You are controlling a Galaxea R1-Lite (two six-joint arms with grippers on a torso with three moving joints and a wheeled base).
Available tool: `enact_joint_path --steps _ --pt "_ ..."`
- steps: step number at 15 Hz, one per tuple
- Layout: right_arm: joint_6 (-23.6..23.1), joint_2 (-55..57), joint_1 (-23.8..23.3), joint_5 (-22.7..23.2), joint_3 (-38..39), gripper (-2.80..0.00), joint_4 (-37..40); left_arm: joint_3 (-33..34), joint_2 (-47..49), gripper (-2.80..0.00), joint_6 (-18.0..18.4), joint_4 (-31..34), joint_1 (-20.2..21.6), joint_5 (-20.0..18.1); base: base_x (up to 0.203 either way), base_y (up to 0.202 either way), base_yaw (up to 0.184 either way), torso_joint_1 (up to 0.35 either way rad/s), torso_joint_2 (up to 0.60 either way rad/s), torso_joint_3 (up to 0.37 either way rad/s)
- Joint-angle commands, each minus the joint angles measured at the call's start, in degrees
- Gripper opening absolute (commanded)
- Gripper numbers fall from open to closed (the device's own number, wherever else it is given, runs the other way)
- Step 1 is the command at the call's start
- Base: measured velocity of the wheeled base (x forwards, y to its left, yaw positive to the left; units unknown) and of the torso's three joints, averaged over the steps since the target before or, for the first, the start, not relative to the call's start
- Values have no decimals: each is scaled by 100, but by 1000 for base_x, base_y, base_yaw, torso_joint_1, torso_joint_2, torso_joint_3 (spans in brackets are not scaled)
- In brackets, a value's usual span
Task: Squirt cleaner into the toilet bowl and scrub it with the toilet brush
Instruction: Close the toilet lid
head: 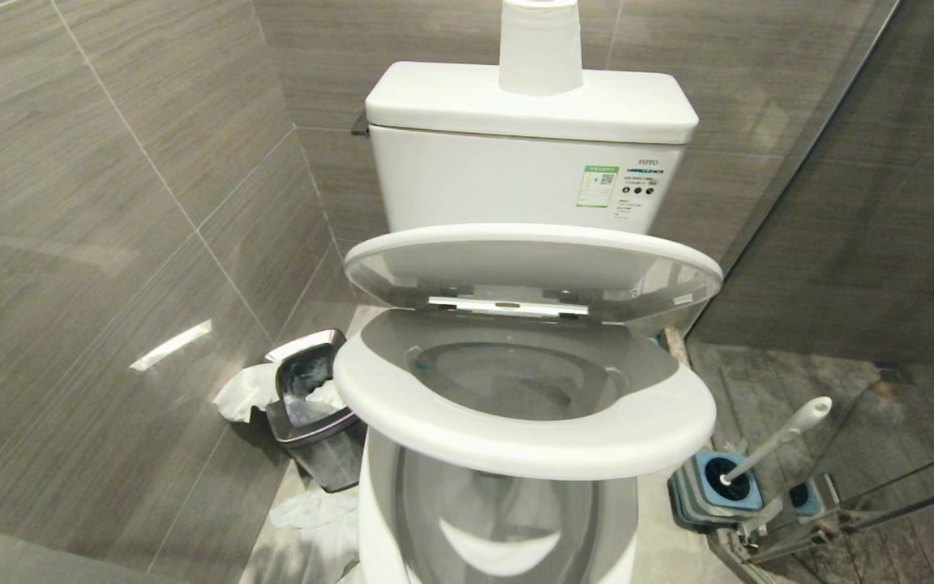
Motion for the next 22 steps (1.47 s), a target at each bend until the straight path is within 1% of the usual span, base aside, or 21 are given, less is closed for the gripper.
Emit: enact_joint_path --steps 1,2,3,4,6,8,9,11,13,15,16,17,18,19,20,22 --pt "-2 5 2 1 -3 -280 0 -346 613 -280 1600 870 -1086 2044 0 0 0 0 0 0" --pt "-2 5 2 1 -6 -280 0 -373 850 -280 2406 1197 -1368 2416 0 0 0 0 0 0" --pt "-2 5 2 0 2 -280 0 -383 1138 -280 2907 1548 -1429 2649 0 0 0 0 0 0" --pt "-2 5 2 8 2 -280 0 -370 1398 -280 3008 1807 -1440 2801 0 0 0 0 0 0" --pt "-2 5 2 0 2 -280 0 -81 1634 -280 3066 2249 -1459 2910 0 0 0 0 0 0" --pt "-2 5 2 0 -4 -280 0 502 1644 -280 3068 2429 -1539 2908 0 0 0 0 0 0" --pt "-2 5 2 0 0 -280 0 887 1604 -280 3038 2528 -1561 2904 0 0 0 0 0 0" --pt "-2 5 2 1 2 -280 0 1763 1302 -280 2965 2951 -1603 2897 0 0 0 0 0 0" --pt "-2 5 2 0 0 -280 0 2778 877 -280 2937 3366 -1652 2897 0 0 0 0 0 0" --pt "-2 5 2 0 -6 -280 0 3694 629 -280 2920 3503 -1733 2912 0 0 0 0 0 0" --pt "-2 5 2 0 -6 -280 0 4137 597 -280 2913 3440 -1770 2919 0 0 0 0 0 0" --pt "-2 5 2 0 -6 -280 0 4575 641 -280 2906 3219 -1792 2927 0 0 0 0 0 0" --pt "-2 5 2 0 2 -280 0 5070 823 -280 2900 2792 -1804 2935 0 0 0 0 0 0" --pt "-2 5 2 0 -2 -280 0 5527 1177 -280 2875 2153 -1814 2950 0 0 0 0 0 0" --pt "-2 5 2 0 2 -280 0 5915 1607 -280 2841 1395 -1829 3007 0 0 0 0 0 0" --pt "-2 5 2 0 -1 -280 0 6497 2368 -280 2747 -643 -1853 3284 0 0 0 0 0 0"
